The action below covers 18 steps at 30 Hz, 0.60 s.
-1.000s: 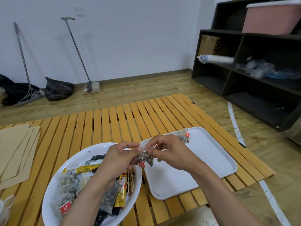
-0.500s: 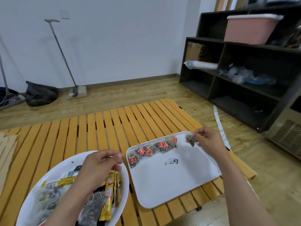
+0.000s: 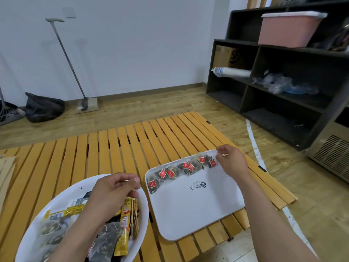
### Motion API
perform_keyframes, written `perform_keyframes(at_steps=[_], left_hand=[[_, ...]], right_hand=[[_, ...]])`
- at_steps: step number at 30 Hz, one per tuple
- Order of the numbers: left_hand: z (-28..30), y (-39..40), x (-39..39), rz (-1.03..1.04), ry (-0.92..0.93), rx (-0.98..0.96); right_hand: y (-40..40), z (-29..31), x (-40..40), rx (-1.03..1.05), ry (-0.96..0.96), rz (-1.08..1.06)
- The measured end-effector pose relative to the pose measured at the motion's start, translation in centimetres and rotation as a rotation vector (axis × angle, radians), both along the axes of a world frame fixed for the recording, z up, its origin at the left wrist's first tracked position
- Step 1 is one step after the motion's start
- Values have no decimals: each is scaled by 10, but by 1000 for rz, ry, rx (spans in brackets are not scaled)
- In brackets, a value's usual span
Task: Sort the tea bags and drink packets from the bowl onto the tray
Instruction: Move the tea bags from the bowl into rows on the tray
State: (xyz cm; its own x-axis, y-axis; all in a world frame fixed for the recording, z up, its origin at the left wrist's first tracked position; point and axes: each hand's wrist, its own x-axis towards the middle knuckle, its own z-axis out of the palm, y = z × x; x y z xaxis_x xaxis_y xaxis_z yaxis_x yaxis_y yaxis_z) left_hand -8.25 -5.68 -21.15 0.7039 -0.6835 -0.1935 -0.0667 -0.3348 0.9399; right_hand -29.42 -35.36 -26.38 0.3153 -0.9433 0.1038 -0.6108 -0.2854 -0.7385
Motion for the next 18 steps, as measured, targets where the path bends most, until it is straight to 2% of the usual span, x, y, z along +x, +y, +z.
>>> perform_keyframes(at_steps=[5,15,18], left_hand=[[2,2,0,2,-17,-11],[4,10,8,50,-66,-19],[6,18,15,57,-126,-4]], right_hand=[[2,2,-11,5,70,-13],[12,-9,14,74,-79,8],[11,-4,10,53,31,16]])
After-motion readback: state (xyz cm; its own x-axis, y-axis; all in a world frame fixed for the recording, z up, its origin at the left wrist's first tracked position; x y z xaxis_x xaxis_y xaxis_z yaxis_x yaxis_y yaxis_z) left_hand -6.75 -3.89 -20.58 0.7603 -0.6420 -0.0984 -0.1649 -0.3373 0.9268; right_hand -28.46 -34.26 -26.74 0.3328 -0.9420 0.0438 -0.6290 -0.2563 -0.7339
